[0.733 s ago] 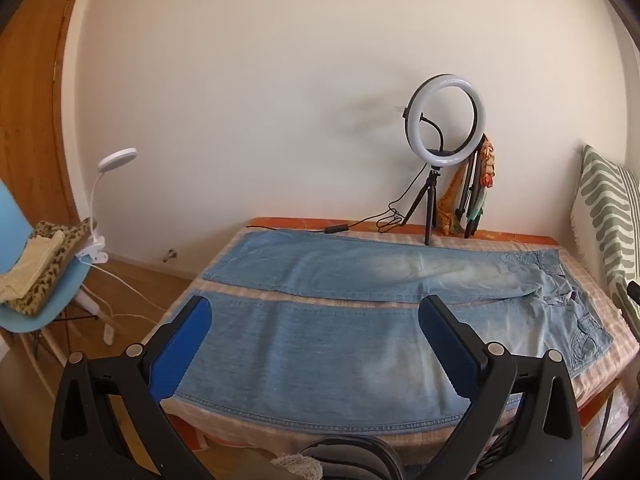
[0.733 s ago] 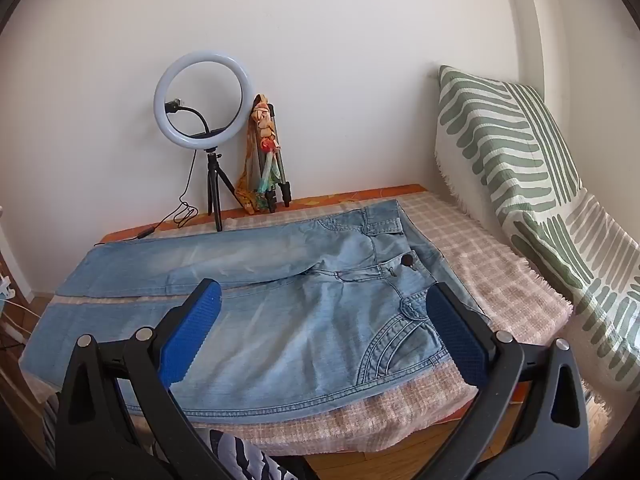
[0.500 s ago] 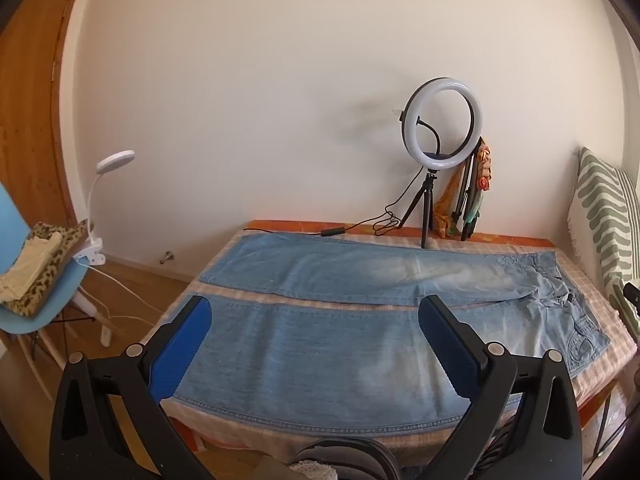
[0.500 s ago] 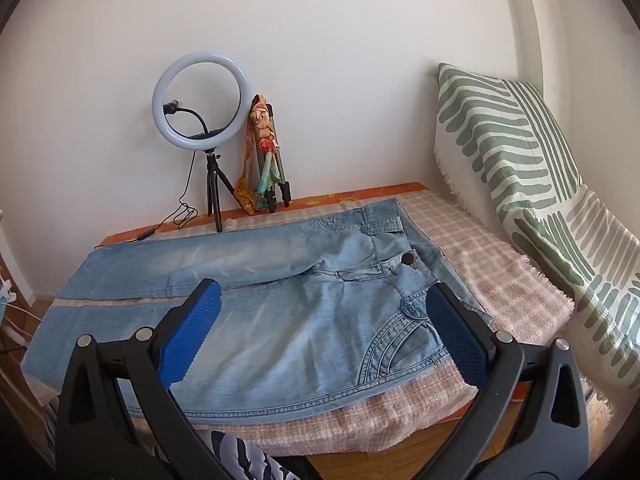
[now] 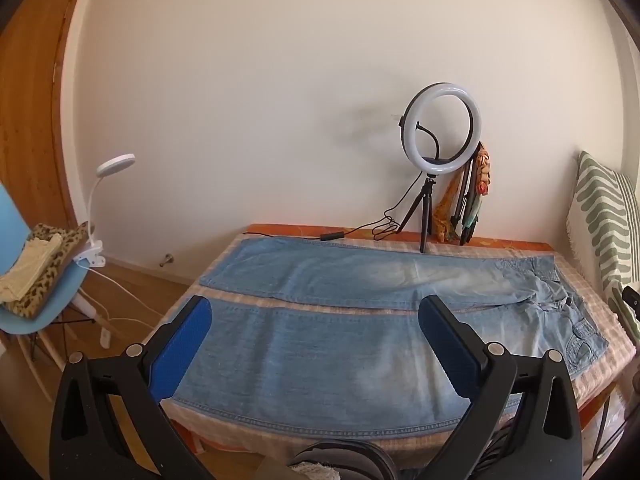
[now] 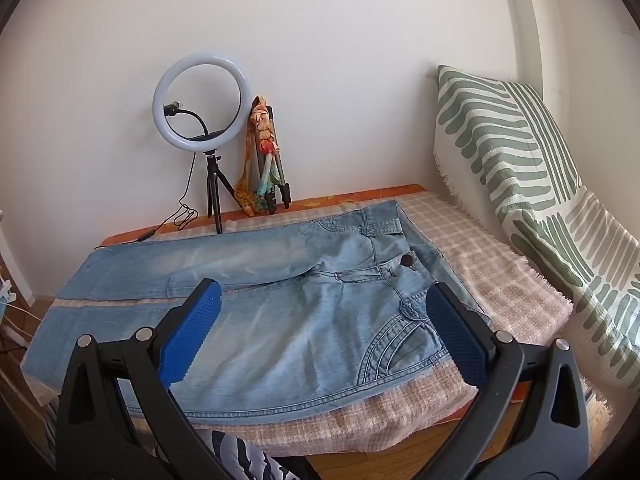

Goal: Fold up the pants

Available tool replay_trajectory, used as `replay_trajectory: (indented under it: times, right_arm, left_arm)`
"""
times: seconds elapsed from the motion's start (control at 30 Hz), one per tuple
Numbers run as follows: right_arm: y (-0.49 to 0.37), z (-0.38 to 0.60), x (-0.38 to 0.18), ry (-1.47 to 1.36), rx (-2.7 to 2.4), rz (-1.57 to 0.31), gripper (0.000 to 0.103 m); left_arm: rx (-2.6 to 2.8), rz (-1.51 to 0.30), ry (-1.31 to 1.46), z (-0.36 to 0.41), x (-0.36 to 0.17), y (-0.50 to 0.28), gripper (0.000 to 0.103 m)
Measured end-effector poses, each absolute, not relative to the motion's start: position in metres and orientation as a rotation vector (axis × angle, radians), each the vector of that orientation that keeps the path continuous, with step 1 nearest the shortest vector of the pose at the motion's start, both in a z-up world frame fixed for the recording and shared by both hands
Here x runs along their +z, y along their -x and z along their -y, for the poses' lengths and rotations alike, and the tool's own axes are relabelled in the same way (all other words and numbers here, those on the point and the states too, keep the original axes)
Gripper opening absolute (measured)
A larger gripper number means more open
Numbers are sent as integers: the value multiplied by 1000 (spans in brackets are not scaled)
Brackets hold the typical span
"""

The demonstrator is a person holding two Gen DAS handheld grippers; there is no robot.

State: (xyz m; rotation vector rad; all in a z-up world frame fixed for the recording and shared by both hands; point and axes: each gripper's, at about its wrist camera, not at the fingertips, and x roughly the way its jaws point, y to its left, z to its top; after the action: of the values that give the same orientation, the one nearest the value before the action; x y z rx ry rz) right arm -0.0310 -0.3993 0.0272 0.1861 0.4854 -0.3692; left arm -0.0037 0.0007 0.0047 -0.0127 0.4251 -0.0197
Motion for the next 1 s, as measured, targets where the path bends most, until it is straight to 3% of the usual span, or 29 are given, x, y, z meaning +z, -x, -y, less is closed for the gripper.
replay_trajectory:
  times: [1.0]
  right_arm:
    - [28, 401, 26, -188, -370, -487, 103]
  left_arm:
    - [-14, -408, 1, 0, 9, 5, 103]
